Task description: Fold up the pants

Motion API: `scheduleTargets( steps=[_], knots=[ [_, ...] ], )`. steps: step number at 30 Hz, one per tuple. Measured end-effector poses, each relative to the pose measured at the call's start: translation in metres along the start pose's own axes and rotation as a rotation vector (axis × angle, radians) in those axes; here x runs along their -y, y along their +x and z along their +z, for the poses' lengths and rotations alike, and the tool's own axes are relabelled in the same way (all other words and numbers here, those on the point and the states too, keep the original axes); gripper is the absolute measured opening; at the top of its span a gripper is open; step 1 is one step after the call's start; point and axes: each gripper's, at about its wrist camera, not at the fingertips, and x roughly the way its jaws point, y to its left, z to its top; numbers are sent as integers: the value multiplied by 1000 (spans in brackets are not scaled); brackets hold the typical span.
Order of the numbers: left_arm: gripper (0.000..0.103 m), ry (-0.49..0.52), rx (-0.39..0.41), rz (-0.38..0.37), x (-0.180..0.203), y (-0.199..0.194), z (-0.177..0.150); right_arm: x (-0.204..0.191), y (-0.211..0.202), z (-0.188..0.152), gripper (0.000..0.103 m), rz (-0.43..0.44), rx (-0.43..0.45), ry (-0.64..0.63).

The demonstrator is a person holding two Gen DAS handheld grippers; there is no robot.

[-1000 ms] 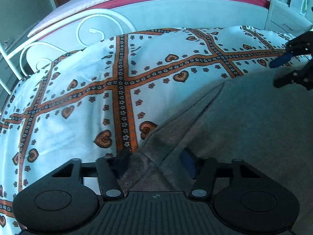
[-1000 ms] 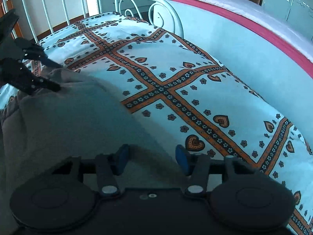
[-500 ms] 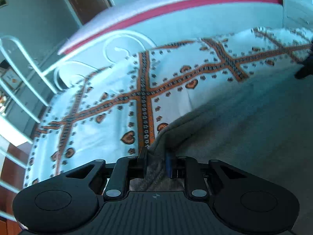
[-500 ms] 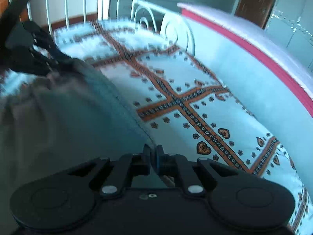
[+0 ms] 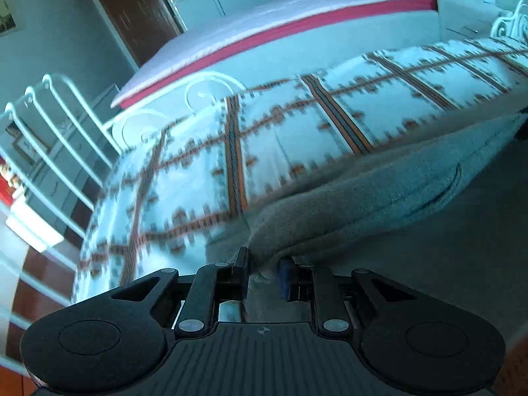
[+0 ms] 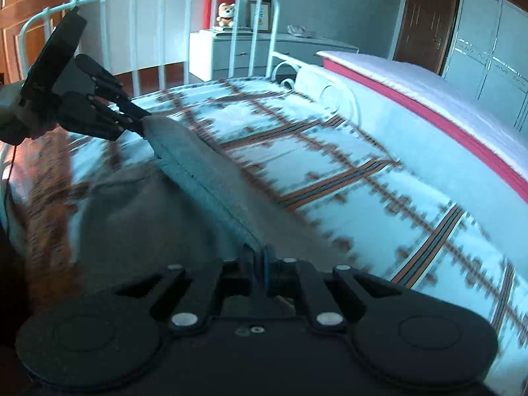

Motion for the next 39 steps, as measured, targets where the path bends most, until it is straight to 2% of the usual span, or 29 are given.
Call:
scheduleTargets(
  steps=[7, 11, 17, 20, 24, 25, 28, 33, 35, 38, 39],
  knots=[
    [19, 21, -52, 15, 24, -22, -65, -60, -12, -43, 0, 52, -46, 59],
    [19, 21, -69, 37, 33, -21, -80, -86, -4, -56, 0, 48, -71, 27],
    [20, 15, -119, 35, 44, -16, -95, -97, 16, -78, 2, 54, -148, 49],
    [26, -110, -134, -10, 29, -21, -99, -104, 16, -79, 11, 57, -157, 38],
    [63, -358, -141, -89, -1, -33, -111, -112, 6, -68, 15, 77, -91, 20],
    [65, -422, -140, -104, -9, -35, -115, -115, 6, -65, 15, 89, -79, 15],
    [65, -596, -159, -136, -30, -35, -127, -128, 16, -56, 16, 113, -64, -7],
    [65, -786, -186, -229, -43, -19, -131, -145, 36, -40, 18, 139, -68, -65],
    [65, -823, -194, -258, -42, -8, -129, -150, 42, -39, 19, 141, -79, -85],
    [64, -844, -207, -250, -37, 5, -125, -152, 50, -38, 17, 138, -97, -89],
    [47, -845, -195, -235, -35, 6, -123, -154, 52, -39, 15, 133, -101, -99]
  ],
)
